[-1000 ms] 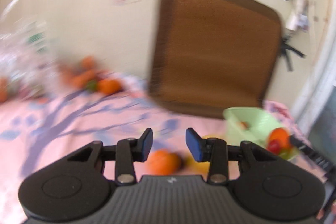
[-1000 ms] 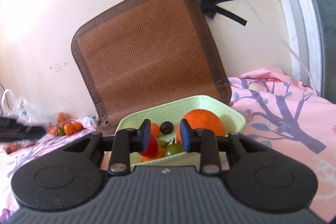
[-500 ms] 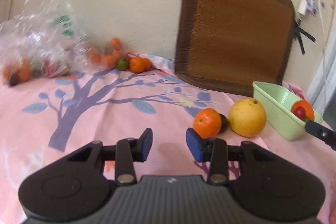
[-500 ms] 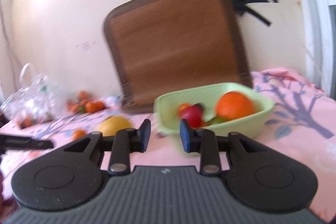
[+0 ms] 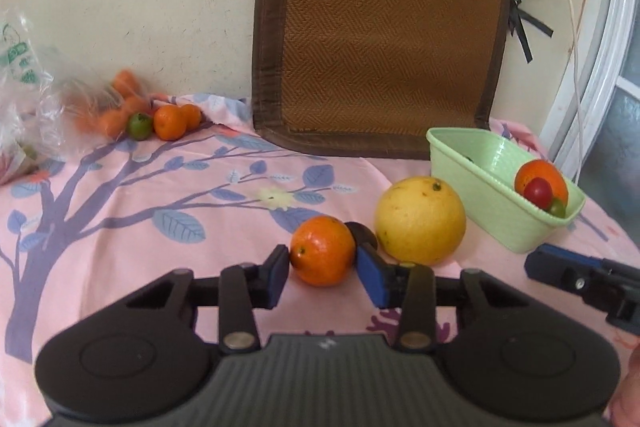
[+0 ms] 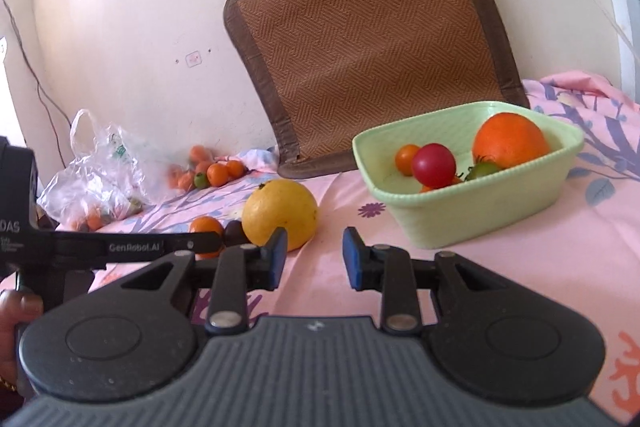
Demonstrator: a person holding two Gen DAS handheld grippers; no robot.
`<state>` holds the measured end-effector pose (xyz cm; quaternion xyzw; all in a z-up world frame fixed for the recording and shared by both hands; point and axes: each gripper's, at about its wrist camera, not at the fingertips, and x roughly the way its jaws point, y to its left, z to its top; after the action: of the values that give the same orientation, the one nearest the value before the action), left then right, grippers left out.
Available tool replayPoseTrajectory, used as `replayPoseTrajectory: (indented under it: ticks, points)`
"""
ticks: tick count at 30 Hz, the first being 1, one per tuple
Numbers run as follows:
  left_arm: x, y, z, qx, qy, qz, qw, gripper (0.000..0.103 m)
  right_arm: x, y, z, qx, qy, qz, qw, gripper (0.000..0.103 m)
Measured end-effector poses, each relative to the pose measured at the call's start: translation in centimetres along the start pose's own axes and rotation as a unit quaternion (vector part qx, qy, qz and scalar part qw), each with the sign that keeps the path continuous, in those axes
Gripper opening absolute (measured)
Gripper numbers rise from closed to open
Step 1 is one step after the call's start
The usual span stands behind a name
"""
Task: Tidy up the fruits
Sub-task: 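Move both tools back toward the fruit pile, then grasp a mandarin with the left tool while the right tool grasps a dark plum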
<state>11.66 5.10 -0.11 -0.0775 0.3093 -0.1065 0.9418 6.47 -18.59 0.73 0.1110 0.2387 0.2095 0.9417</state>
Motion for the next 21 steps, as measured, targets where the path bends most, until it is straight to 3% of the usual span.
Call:
replayPoseTrajectory:
  ticks: [3, 6, 7, 12, 14, 21]
  points:
    - [-1.2, 0.4, -0.3, -0.004, -0.011, -0.001, 0.9999, 0.037, 0.3, 1.2, 0.2, -0.050, 0.002, 0.020, 0.999, 0.033]
    - [-3.0, 1.4, -1.0, -0.016, -0.018, 0.003, 0.9997, 0.037, 1.1, 4.4, 2.0, -0.186, 0.023, 0.076, 0.979, 0.036]
    - [-3.6, 1.9, -1.3, -0.022, -0.019, 0.008, 0.9996, 0.037, 1.6, 5.6, 2.5, -0.234, 0.036, 0.092, 0.967, 0.046]
    - [-5.3, 3.4, -2.4, -0.047, -0.029, 0.028, 0.9980, 0.037, 6.6, 10.3, 3.3, -0.442, 0.112, 0.111, 0.883, 0.043]
    - [-5.6, 3.3, -2.4, -0.042, -0.041, 0.030, 0.9979, 0.037, 8.8, 11.3, 3.9, -0.487, 0.150, 0.109, 0.854, 0.040]
    - [-6.0, 2.0, -2.6, 0.006, -0.062, 0.022, 0.9978, 0.038, 12.7, 13.0, 4.5, -0.573, 0.266, 0.109, 0.768, 0.040]
